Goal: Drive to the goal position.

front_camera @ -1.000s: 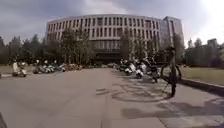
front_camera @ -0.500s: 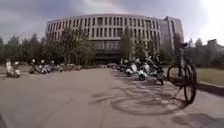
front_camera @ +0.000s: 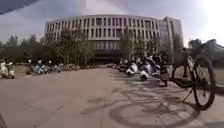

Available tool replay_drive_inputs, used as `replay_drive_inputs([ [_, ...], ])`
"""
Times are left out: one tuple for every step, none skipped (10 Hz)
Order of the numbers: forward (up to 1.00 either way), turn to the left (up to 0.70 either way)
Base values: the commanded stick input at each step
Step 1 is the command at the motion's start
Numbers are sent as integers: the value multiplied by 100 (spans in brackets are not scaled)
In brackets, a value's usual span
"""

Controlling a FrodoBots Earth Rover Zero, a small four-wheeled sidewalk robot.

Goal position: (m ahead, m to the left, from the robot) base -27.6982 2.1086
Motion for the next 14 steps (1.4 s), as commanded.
replay_drive_inputs([
  [0,85],
  [0,85],
  [0,85],
  [0,85],
  [0,85],
  [0,85],
  [0,85],
  [0,85],
  [0,85],
  [0,85],
  [0,85],
  [0,85],
  [0,85],
  [0,85],
])
